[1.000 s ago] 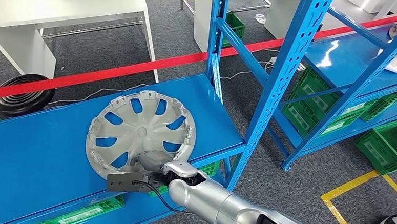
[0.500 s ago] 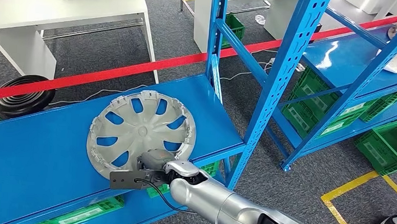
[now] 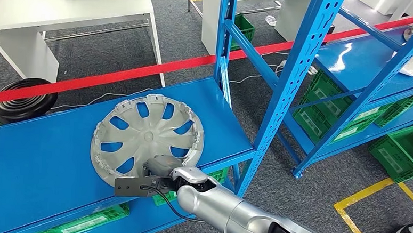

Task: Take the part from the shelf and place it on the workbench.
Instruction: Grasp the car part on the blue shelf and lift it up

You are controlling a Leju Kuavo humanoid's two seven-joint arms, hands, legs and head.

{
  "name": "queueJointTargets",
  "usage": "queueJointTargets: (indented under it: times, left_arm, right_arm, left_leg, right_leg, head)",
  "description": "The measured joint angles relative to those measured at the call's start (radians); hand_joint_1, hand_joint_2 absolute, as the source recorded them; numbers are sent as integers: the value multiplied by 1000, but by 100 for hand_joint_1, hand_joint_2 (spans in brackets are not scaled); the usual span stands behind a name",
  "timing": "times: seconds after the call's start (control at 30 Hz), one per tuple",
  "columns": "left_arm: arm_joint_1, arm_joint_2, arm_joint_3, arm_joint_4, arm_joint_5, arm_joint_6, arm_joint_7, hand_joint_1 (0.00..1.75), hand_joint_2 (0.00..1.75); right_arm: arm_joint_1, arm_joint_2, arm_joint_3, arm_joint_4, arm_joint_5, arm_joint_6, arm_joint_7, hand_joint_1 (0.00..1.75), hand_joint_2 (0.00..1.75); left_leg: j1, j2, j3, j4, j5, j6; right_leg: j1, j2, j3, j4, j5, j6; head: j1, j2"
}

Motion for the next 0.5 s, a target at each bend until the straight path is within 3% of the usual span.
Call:
queueJointTargets:
  times: [0.17,0.3,0.5]
  left_arm:
    - [0,0,0,0,-1,0,0,0,0]
    - [0,0,0,0,-2,-1,-3,0,0]
    - [1,0,9,0,-7,-10,-27,0,0]
  right_arm:
    - [0,-1,-4,0,-11,-8,0,175,175]
    - [-2,-14,-31,-24,-24,-73,2,175,175]
    - [-9,-84,-113,-251,-19,-105,14,175,175]
  left_leg:
    - [0,0,0,0,0,0]
    - [0,-1,-1,0,0,0]
    - [0,2,-4,0,1,0]
  right_leg:
    - [0,0,0,0,0,0]
    - [0,-1,0,0,0,0]
    - [0,1,-4,1,3,2]
  head:
    - [0,0]
    - [0,0]
    - [0,0]
